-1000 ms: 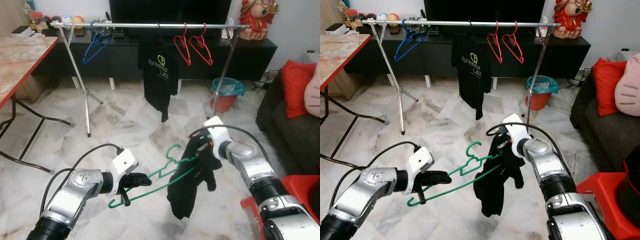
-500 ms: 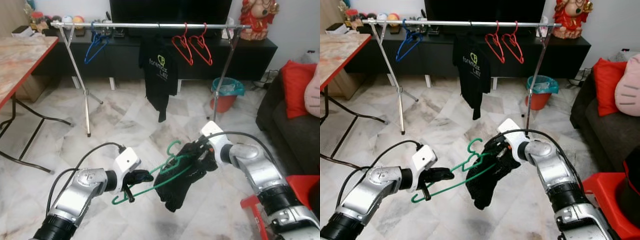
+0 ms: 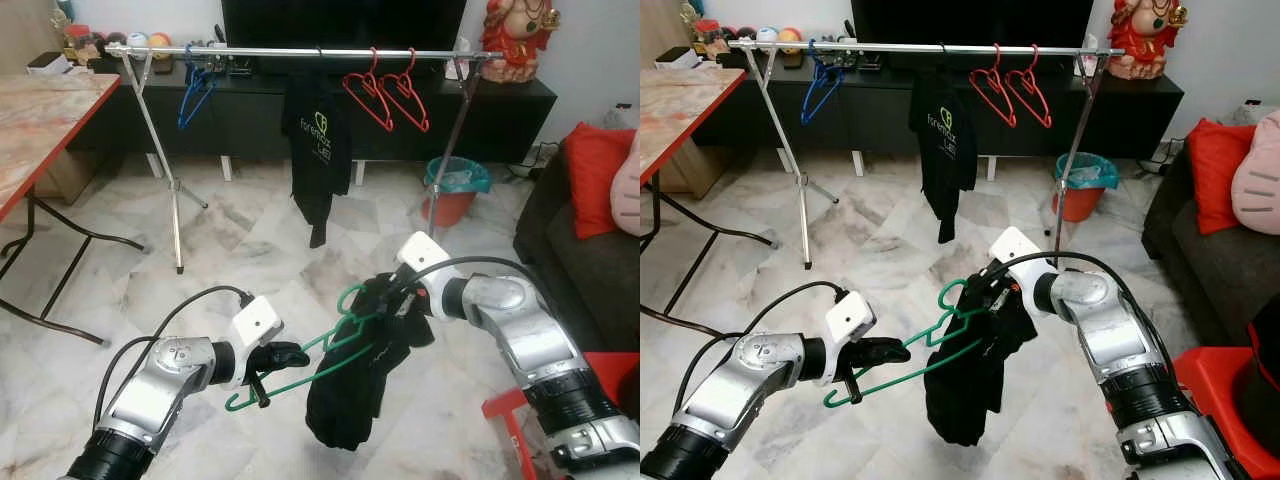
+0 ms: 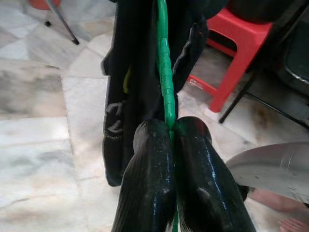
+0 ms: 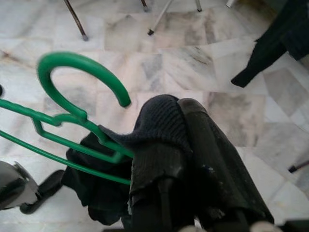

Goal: Hang hanger

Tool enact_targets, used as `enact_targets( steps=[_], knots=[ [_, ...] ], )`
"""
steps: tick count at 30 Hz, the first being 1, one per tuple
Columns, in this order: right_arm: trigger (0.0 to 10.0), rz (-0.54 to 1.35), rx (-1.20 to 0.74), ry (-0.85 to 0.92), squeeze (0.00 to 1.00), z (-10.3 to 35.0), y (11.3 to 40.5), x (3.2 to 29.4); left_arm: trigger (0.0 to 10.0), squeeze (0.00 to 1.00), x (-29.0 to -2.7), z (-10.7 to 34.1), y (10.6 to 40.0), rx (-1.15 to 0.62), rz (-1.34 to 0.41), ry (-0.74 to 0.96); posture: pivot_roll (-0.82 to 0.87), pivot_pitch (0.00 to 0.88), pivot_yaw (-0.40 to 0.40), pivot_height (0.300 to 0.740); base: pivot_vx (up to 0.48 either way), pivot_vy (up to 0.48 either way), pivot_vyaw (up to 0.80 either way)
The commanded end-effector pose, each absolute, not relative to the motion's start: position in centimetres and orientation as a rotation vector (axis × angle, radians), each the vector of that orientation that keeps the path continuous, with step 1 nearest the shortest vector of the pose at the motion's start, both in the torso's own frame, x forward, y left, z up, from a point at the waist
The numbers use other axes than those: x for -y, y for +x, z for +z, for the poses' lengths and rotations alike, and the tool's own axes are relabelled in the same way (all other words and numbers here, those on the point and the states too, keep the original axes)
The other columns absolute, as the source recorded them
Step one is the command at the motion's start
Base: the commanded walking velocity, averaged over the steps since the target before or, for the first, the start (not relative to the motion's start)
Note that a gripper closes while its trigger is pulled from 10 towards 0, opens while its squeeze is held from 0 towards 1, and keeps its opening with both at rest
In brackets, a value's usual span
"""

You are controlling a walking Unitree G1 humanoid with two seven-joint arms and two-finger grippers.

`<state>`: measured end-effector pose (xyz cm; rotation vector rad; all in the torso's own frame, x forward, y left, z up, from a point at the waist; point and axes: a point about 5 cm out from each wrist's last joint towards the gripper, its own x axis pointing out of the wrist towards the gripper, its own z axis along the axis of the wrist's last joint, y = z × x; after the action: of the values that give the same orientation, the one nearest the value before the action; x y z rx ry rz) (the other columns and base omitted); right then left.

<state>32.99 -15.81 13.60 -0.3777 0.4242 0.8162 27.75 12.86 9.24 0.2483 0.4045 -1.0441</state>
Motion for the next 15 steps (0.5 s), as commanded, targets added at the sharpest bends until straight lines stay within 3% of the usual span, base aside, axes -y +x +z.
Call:
enact_targets(
  steps=[1,4,8,15],
  knots=[
    [10.0,0.865,-0.399,-0.367,0.00,14.2,32.5,15.2,10.0,0.00,-12.7,10.1,28.7,-0.329,-0.993,0.265,0.00,0.000,-0.039,0.740,0.000,0.000,0.00],
    [10.0,0.892,-0.405,-0.356,0.00,14.0,32.2,14.9,10.0,0.00,-12.5,10.5,29.1,-0.306,-0.974,0.228,0.00,0.000,-0.039,0.740,0.000,0.000,0.00],
    [10.0,0.892,-0.422,-0.375,0.00,13.2,31.9,15.2,10.0,0.00,-11.7,11.3,27.9,-0.291,-1.108,0.157,0.00,0.000,-0.041,0.740,0.000,0.000,0.00],
    [10.0,0.937,-0.409,-0.357,0.00,13.4,31.3,14.9,10.0,0.00,-12.1,11.5,28.9,-0.242,-1.009,0.164,0.01,0.000,-0.042,0.740,0.000,0.000,0.00]
  ],
)
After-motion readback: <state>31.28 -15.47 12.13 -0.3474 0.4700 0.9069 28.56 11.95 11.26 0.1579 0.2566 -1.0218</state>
